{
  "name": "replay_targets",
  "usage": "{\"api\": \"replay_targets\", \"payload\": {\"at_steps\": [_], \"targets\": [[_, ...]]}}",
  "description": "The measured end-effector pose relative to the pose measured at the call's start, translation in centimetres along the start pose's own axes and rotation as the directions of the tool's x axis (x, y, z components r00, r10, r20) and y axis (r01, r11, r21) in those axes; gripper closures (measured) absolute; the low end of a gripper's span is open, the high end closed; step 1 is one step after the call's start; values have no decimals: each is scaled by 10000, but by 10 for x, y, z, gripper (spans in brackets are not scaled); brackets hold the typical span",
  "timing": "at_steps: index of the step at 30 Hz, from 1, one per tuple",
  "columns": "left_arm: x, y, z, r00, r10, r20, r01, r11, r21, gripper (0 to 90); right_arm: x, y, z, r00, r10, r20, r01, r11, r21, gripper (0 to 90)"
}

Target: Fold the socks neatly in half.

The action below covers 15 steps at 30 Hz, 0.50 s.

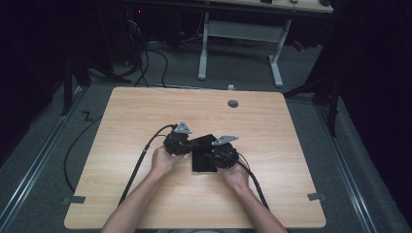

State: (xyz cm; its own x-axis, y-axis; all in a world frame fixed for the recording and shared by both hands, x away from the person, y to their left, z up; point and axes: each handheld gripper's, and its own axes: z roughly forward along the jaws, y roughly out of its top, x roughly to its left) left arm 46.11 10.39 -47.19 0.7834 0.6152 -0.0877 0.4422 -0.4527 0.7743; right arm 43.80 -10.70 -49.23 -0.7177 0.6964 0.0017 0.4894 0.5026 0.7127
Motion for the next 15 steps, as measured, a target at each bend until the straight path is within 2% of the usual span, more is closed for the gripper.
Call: {"api": "replay_targets", "payload": {"at_steps": [3,4,7,12,15], "targets": [[-1,1,1,10000,9,-2,-9,10000,7,820,2,-2,-10,9999,58,-141,-60,9999,-145,624],[-2,1,3,10000,57,10,-57,10000,7,820,4,-6,-18,9997,-117,-200,113,9998,-175,629],[-2,1,3,10000,58,30,-58,10000,-11,818,6,-11,-24,9992,-201,-355,199,9998,-64,642],[-5,0,4,9998,117,132,-119,9999,109,807,6,-16,-15,9990,-172,-423,186,9992,340,655],[-8,-4,4,9998,116,168,-120,9997,214,797,6,-16,-10,9992,-83,-398,91,9997,219,661]]}}
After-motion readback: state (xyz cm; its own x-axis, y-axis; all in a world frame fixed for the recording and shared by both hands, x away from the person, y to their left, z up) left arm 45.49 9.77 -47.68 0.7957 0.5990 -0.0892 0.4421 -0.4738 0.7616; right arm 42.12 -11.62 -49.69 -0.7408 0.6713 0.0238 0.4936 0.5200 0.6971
